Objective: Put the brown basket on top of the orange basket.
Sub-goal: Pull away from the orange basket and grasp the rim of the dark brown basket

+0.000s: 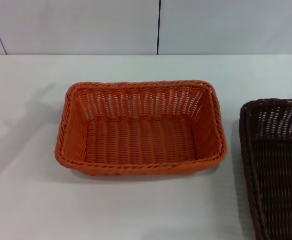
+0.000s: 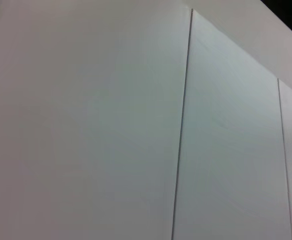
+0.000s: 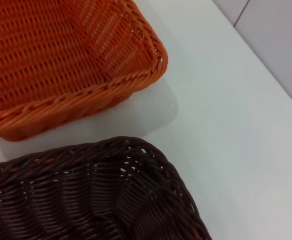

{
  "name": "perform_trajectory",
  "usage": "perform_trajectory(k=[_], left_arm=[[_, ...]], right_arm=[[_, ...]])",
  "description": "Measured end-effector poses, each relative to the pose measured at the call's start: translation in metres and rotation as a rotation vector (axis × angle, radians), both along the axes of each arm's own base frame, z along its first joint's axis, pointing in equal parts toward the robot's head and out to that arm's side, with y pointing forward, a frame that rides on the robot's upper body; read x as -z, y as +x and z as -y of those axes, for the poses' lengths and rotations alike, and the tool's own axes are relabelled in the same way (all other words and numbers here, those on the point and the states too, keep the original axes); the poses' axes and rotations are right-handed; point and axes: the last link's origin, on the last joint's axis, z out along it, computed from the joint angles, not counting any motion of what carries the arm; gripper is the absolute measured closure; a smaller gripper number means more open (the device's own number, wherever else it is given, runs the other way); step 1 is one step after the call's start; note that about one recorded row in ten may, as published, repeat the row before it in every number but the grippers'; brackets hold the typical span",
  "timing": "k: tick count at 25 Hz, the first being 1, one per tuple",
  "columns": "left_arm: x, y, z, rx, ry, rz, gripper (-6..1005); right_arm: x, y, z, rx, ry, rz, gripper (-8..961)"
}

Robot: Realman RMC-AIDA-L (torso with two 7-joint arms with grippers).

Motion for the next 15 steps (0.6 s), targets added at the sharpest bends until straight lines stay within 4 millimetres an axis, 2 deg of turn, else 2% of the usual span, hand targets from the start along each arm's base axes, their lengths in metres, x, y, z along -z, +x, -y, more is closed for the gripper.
perform_trajectory(k=[15], left_arm=[[0.004,0.000,-0.001,0.000,-0.013,0.004,171]], right_arm=[[0.028,0.010,-0.011,-0.015,-0.039,0.018,372]])
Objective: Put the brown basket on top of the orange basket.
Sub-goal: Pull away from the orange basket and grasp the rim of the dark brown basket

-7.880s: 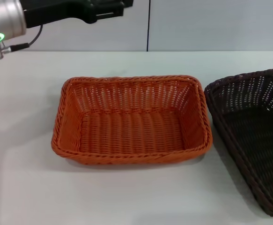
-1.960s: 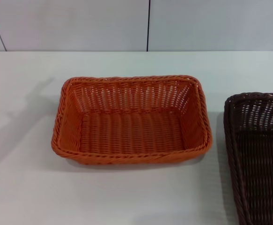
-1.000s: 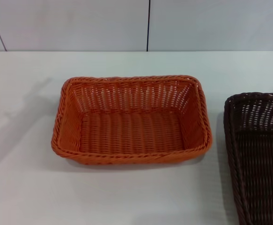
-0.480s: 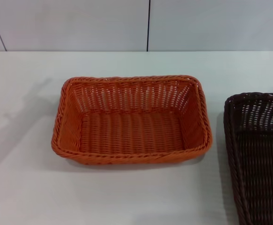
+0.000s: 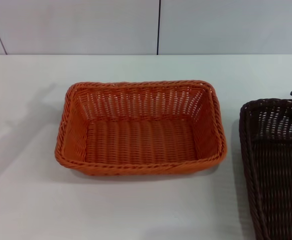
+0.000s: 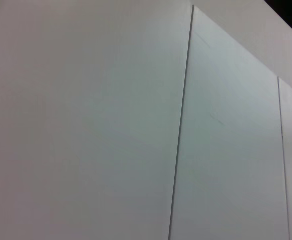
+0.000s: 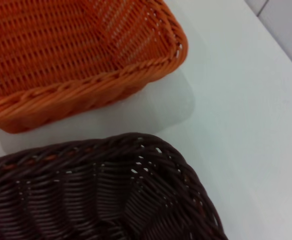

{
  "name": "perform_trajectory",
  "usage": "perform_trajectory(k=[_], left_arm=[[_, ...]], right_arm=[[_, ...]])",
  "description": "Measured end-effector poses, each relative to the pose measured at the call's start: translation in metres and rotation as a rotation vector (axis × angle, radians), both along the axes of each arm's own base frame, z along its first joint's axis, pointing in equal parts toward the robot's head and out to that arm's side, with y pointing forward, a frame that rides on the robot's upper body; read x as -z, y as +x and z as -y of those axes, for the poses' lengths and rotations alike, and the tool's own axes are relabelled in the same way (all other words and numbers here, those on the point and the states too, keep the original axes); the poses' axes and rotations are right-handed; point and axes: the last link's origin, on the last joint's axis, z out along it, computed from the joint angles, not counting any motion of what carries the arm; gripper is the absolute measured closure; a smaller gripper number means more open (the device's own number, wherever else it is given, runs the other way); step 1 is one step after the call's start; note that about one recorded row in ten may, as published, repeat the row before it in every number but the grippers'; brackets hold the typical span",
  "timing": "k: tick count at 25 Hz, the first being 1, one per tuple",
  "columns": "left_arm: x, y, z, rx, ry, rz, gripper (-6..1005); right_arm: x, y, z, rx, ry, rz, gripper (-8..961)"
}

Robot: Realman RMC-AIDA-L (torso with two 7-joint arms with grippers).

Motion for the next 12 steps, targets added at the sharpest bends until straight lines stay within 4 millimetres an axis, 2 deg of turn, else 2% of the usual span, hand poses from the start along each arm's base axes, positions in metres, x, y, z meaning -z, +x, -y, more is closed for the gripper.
perform_trajectory(k=[12], left_arm=[[0.001,0.000,0.000,-0.002,-0.005,0.004,171]], right_arm=[[0.012,0.005,0.000,-0.009,-0.021,0.003,425]])
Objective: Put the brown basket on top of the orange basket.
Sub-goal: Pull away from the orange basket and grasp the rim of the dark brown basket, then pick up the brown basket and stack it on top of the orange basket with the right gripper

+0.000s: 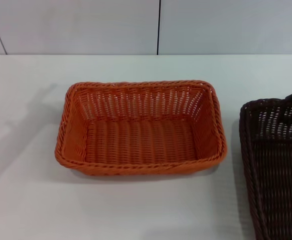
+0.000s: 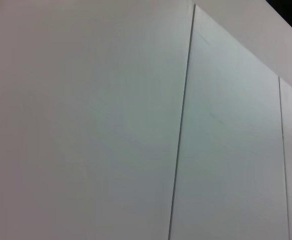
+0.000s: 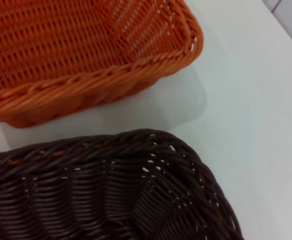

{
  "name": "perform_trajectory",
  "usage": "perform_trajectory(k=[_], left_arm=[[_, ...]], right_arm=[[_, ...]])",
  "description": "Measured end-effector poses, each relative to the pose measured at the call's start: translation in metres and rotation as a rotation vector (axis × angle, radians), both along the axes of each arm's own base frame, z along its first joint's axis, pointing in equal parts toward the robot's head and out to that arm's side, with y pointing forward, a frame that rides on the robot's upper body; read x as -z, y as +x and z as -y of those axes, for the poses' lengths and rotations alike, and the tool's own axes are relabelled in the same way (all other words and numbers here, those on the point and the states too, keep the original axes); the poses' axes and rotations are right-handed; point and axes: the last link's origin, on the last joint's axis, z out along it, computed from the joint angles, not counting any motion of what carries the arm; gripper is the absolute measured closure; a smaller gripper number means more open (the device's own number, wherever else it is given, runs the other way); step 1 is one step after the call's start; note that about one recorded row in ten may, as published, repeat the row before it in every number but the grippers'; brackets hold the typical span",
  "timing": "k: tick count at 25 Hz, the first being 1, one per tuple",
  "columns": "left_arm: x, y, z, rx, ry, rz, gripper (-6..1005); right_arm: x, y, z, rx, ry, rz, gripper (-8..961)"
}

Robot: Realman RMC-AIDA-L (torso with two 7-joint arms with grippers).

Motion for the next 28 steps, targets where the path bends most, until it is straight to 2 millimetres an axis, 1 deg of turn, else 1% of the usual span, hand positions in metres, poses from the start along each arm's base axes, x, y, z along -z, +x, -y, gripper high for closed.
perform_trajectory(k=[5,11,16,23,28], left_arm=[[0.000,0.000,0.000,-0.001,-0.001,0.000,171],[0.000,-0.001,0.001,-0.003,-0.001,0.003,171],[-0.001,-0.001,0.002,0.001,0.002,0.007,171],[-0.002,-0.001,0.002,0.004,0.004,0.008,171],[-0.003,-0.001,0.002,0.002,0.014,0.013,171]], right_arm=[[0.003,0.002,0.002,-0.015,-0.012,0.003,447],[0.002,0.006,0.006,-0.007,-0.027,0.007,562],[-0.003,0.006,0.013,0.009,-0.073,0.001,615],[-0.020,0.002,0.031,0.054,-0.182,-0.031,653],[-0.038,0.002,0.041,0.094,-0.209,-0.082,689]])
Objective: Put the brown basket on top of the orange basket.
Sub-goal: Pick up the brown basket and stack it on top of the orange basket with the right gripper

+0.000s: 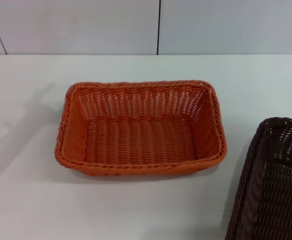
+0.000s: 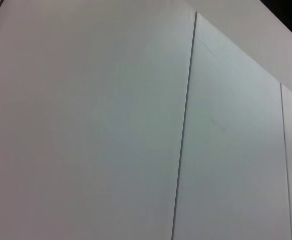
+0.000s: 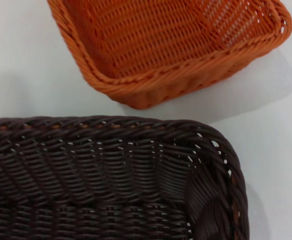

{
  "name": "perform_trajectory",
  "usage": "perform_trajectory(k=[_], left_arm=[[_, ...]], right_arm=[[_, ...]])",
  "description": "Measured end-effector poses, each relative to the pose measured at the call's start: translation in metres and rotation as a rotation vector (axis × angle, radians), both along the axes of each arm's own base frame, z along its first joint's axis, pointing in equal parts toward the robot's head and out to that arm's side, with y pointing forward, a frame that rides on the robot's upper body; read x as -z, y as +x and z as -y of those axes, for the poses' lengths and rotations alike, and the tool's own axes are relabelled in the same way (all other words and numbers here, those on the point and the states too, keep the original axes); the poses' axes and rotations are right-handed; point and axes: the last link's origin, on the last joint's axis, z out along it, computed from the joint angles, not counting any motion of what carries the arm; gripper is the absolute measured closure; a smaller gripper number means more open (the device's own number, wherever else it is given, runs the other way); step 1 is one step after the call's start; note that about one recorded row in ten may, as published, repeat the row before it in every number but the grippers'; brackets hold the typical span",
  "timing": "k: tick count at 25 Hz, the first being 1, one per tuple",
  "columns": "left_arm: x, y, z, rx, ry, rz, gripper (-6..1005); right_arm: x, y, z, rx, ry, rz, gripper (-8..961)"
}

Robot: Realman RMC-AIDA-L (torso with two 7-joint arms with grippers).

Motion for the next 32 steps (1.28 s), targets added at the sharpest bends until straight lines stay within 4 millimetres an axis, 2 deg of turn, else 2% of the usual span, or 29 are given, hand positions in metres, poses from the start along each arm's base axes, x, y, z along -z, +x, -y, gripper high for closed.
perform_trajectory(k=[4,17,32], left_arm=[[0.000,0.000,0.000,-0.001,-0.001,0.001,171],[0.001,-0.003,-0.001,-0.011,0.003,0.000,171],[0.000,-0.005,-0.001,-0.020,0.017,-0.011,171]], right_arm=[[-0.010,0.000,0.007,0.031,-0.022,-0.036,745],[-0.028,0.002,0.032,0.090,-0.078,-0.252,771],[-0.033,-0.013,0.038,0.073,-0.099,-0.417,770]])
